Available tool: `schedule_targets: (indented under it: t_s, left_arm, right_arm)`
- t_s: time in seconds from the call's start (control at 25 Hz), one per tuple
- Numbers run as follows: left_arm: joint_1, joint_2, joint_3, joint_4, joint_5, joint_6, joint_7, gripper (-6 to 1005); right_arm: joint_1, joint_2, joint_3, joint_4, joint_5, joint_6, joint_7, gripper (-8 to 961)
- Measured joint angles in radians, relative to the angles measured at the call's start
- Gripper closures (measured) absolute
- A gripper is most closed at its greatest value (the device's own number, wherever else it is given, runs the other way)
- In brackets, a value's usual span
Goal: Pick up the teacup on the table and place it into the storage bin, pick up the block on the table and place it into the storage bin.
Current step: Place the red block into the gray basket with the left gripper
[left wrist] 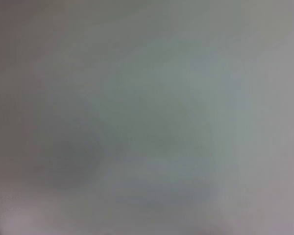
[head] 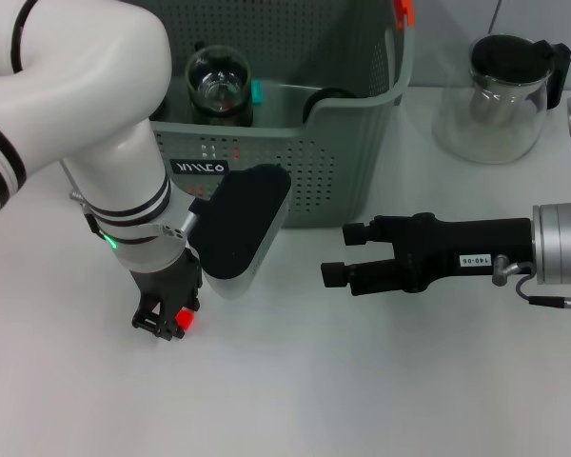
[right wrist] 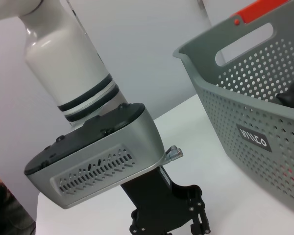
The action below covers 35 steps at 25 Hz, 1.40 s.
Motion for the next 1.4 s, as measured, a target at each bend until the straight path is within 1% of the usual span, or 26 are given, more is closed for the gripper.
schedule_targets:
  t_s: [0.92,1.08,1.12,1.28,1.4]
  left_arm:
    - [-0.015,0.000,-0.006,-0.025,0.000,-0.013,0.000,789]
    - [-0.017,0.000,-0.028,-0.002,-0.008,0.016,0.000,805]
    - [-0.017,0.000,-0.052,0.016,-0.012,0.034,0.000,808]
    - [-0.018,-0.001,-0.237,0.123,-0.092,0.184,0.018,814]
    - [-0.015,0.001,-0.464,0.198,-0.181,0.278,0.010,814]
  right_arm:
    - [0.001,-0.001,0.000,0.000,0.000,0.014,-0.001,18]
    - [0.001,-0.002,0.000,0.000,-0.001,0.014,-0.001,18]
    - [0.001,-0.002,0.000,0.000,-0.001,0.014,-0.001,18]
    - [0.001,-0.004,0.000,-0.002,-0.002,0.014,0.000,18]
    - [-0.004,-0.009,0.004,-0.009,-0.003,0.014,0.007,18]
